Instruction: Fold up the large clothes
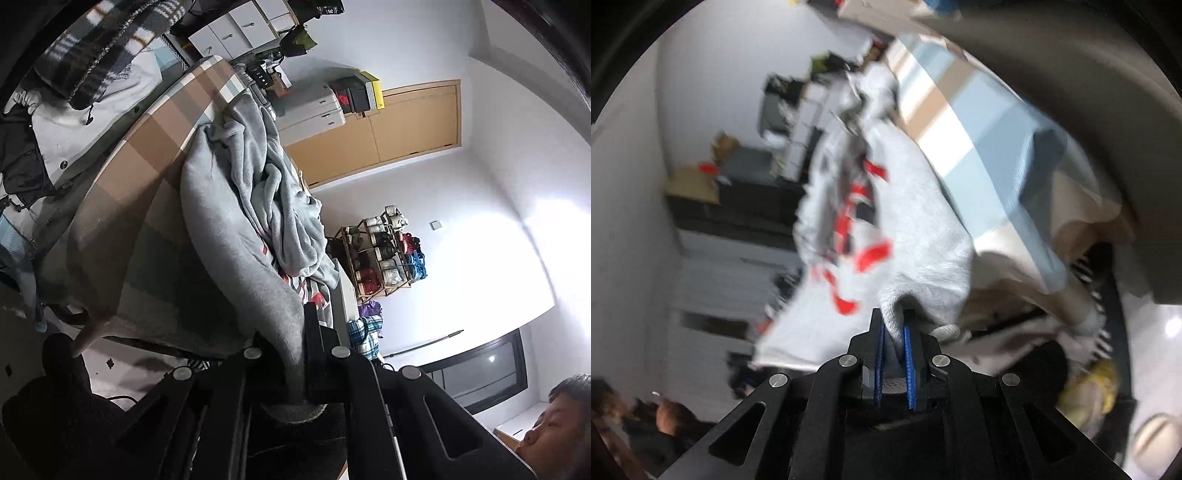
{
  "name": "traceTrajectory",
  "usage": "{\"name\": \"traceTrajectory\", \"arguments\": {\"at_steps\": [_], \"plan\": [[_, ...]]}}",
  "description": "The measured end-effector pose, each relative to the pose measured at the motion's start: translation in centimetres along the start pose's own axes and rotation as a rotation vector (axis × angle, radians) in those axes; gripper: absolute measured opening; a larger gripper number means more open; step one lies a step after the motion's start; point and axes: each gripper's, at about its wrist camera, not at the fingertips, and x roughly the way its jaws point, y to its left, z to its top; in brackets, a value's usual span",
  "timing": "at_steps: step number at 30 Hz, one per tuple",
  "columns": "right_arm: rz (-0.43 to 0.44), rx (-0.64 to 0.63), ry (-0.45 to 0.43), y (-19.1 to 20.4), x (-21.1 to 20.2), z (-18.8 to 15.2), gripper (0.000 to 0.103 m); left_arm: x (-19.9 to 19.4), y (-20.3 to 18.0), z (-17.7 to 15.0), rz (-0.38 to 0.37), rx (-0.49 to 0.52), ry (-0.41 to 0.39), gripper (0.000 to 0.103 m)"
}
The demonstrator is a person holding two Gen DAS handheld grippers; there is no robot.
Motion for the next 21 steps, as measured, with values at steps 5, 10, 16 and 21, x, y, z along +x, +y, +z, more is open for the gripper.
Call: {"name": "traceTrajectory", "arguments": {"at_steps": [5,10,16,21], "plan": [[-0.287,-0.136,0.138,-0.6,3.0,-1.6,0.011,0.0,0.2,0.0,0.016,0.006,0.007,0.002],[-0.355,-0.222,0.168,-1.1,3.7,-3.6,0.037,0.0,0.4,0.0,0.035,-0.001,0.003,0.002],[-0.333,-0.314,0.005,0.1,2.0,-2.9,0.103,0.2,0.3,0.1,0.05,-0.008,0.002,0.002],[-0.21,-0.37,0.025,0.8,3.5,-1.8,0.103,0.4,-0.1,0.3,0.061,0.003,0.0,0.002]]}}
